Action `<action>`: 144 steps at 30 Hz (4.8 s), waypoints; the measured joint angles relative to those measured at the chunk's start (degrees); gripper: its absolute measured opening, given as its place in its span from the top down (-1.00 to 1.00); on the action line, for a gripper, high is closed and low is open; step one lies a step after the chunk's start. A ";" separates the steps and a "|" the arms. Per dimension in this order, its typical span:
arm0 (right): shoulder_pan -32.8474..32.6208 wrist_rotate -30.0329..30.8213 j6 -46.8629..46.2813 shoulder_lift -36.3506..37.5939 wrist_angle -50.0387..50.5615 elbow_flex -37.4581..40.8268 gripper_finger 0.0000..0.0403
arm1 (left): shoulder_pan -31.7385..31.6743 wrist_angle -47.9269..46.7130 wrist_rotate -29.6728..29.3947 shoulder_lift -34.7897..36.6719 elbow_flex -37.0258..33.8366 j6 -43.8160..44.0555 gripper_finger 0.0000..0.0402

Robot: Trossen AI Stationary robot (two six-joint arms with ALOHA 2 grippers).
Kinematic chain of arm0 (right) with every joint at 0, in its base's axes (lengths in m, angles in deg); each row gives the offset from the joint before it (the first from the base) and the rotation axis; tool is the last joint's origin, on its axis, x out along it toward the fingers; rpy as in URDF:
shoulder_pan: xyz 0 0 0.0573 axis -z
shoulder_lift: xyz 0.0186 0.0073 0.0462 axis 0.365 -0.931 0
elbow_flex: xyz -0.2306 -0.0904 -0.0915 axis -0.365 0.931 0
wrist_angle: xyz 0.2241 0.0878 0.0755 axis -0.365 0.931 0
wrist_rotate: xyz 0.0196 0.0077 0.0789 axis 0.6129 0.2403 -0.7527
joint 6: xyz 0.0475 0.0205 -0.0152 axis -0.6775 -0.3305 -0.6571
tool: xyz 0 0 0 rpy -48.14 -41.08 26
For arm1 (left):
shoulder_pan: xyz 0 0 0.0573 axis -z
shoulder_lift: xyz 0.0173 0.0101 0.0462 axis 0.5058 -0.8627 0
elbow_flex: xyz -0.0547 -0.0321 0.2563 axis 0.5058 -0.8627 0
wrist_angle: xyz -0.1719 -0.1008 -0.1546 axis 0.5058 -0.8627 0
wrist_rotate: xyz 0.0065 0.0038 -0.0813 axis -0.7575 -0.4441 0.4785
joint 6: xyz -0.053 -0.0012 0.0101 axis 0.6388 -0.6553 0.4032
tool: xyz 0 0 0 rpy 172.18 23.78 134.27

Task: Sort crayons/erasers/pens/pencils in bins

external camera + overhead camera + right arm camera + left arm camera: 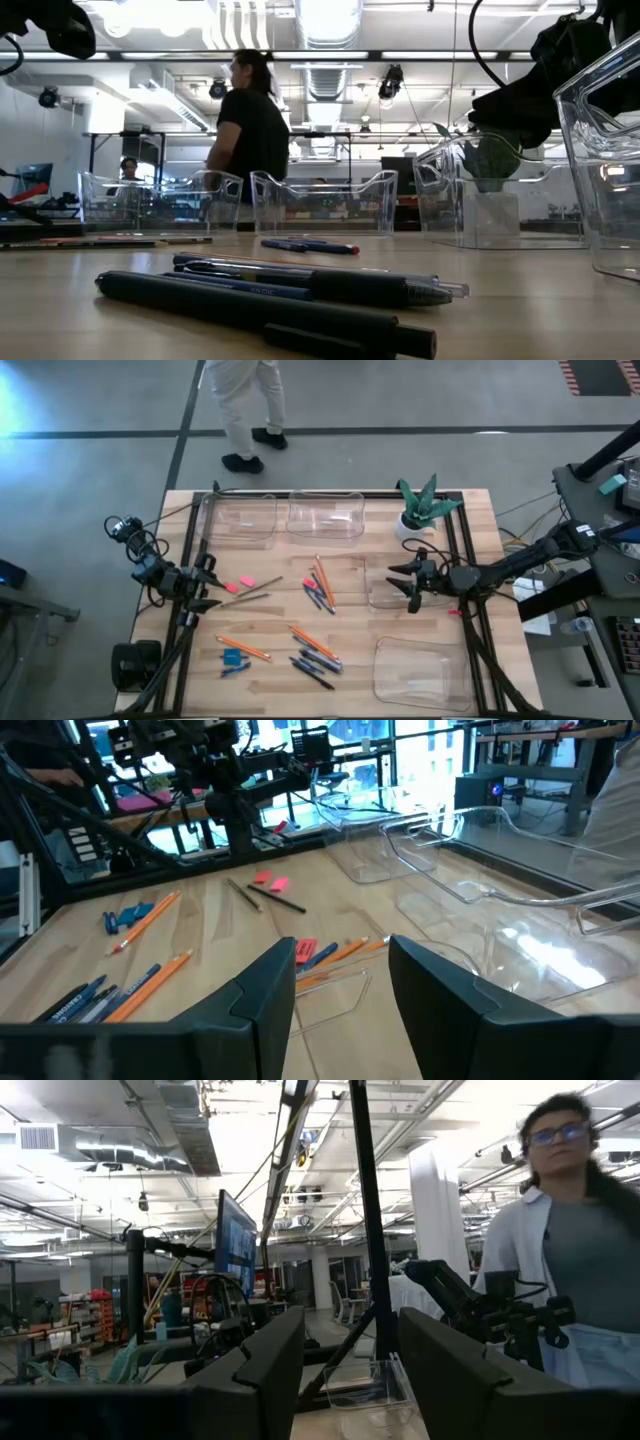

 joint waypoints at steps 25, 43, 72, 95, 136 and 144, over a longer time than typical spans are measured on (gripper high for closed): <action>0.63 6.53 -9.31 -0.01 -23.61 -0.01 0.23 | 0.00 0.01 0.01 0.02 0.02 -0.02 0.24; 1.18 2.91 -8.38 0.01 -24.31 -10.88 0.23 | 0.00 0.00 0.02 0.02 0.02 -0.02 0.24; 10.66 7.40 -26.50 -18.60 73.45 -65.15 0.21 | 0.02 0.00 0.00 0.02 0.01 -0.02 0.24; 19.48 -13.85 -41.55 -53.57 102.75 -93.05 -0.17 | 0.01 0.00 0.02 0.02 0.02 -0.01 0.24; 21.04 -17.79 -41.21 -92.82 119.51 -127.07 -0.08 | 0.00 0.02 0.00 0.02 0.00 -0.02 0.24; 21.29 -16.57 -41.42 -94.72 119.43 -126.91 -0.07 | 0.00 0.00 0.01 0.00 0.01 -0.01 0.24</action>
